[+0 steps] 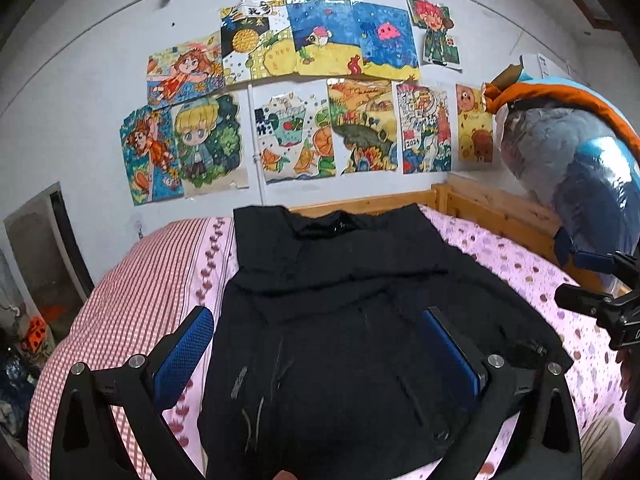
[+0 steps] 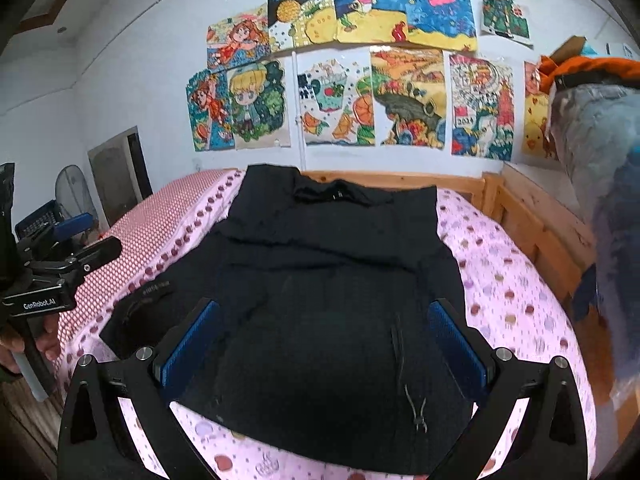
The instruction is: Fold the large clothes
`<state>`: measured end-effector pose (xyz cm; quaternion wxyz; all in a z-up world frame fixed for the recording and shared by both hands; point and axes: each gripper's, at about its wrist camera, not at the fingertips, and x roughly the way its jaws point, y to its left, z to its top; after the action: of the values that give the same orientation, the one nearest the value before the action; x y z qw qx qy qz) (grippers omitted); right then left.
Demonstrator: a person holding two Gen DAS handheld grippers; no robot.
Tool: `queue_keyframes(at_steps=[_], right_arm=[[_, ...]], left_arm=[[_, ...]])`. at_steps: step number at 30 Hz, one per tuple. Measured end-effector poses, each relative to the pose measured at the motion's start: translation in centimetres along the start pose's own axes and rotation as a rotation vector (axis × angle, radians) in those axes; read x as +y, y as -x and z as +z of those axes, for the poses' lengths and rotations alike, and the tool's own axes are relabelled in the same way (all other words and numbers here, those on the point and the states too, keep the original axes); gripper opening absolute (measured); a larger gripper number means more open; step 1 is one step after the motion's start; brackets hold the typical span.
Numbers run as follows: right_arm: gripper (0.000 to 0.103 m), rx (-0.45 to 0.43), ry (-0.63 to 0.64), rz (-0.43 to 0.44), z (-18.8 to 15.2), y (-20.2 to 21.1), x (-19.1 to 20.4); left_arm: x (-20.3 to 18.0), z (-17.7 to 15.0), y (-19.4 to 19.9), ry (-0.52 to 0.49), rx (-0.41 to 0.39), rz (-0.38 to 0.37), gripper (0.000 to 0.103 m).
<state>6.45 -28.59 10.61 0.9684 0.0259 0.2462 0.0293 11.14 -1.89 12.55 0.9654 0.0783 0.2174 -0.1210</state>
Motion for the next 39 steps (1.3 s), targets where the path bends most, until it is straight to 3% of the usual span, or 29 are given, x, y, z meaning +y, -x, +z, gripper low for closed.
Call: queue_keyframes(at_steps=[8, 18, 29, 39], right_arm=[[0.102, 0.001, -0.019, -0.026, -3.1, 0.5, -0.1], [0.102, 0.026, 0.062, -0.057, -6.8, 0.9, 1.4], [0.102, 0.103, 0.11, -0.064, -10.2, 0.4, 1.9], [0.102, 0.201, 0.091, -0.077, -12.3, -1.8, 0.6]], left_arm=[[0.1, -3.6, -0.3, -0.016, 0.048, 0.017, 0.103], [1.0, -7.6, -0.5, -0.049, 0.102, 0.031, 0.103], [0.6, -11.1, -0.5, -0.14, 0.126, -0.02, 0.103], [-0.4, -13.5, -1.9, -0.233, 0.188, 0.029, 0.103]])
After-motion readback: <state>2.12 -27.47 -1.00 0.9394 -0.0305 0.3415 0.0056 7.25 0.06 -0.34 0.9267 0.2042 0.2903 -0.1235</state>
